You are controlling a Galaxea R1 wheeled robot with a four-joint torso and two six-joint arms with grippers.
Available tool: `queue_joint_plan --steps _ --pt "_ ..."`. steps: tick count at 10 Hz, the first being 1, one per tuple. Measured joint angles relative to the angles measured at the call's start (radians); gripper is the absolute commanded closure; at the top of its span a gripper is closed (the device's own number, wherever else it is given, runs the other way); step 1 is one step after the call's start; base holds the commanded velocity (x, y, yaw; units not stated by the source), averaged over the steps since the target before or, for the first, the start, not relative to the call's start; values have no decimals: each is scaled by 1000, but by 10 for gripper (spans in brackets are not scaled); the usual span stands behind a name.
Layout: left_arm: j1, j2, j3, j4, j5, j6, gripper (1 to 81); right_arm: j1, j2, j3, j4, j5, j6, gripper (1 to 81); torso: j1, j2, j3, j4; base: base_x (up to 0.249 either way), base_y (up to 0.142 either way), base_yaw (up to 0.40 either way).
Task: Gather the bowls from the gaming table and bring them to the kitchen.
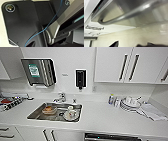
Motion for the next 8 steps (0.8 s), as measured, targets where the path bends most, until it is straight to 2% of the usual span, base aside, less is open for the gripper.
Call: queue_joint_plan --steps 2,4,6,8 --pt "0 6 -10 0 0 0 10 -23 -7 59 7 3 -12 10 0 0 0 0 0 0 0" --pt "0 7 -30 0 -5 0 10 -87 -2 39 -18 -1 -20 10 0 0 0 0 0 0 0" --pt "-1 9 -45 -1 -20 0 10 -183 10 -59 -120 -14 -26 10 0 0 0 0 0 0 0" --pt "-1 10 -50 -1 -72 0 10 -314 50 -149 -231 -13 -31 10 0 0 0 0 0 0 0"
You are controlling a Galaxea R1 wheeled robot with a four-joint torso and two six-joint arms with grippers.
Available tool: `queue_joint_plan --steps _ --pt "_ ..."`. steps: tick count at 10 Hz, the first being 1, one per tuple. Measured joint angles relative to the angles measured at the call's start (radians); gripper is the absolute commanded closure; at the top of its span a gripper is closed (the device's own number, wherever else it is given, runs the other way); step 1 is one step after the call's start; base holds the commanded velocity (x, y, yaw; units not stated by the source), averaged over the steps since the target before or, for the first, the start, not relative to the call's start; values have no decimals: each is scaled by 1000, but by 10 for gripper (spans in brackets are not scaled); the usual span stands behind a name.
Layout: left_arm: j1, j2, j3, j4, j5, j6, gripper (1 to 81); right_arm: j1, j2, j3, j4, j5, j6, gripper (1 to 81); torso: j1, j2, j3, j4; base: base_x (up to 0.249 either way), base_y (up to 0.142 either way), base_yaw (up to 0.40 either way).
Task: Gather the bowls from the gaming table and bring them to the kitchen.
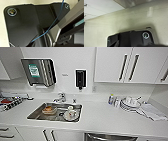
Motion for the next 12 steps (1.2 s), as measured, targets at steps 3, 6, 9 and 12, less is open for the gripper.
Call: queue_joint_plan --steps 3,6,9,12 --pt "-1 2 -30 0 -42 0 10 -111 67 -118 -124 31 -6 10 0 0 0 0 0 0 0" --pt "-1 -9 -44 0 -56 4 10 -184 128 -224 -154 97 -6 10 0 -1 0 0 0 0 0" --pt "-13 -18 -46 0 -44 4 10 -230 205 -365 -172 131 -7 10 0 -1 1 0 0 0 0" --pt "-15 -13 -46 0 -44 3 10 -261 326 -535 -203 160 -7 10 0 -1 1 0 0 0 0"
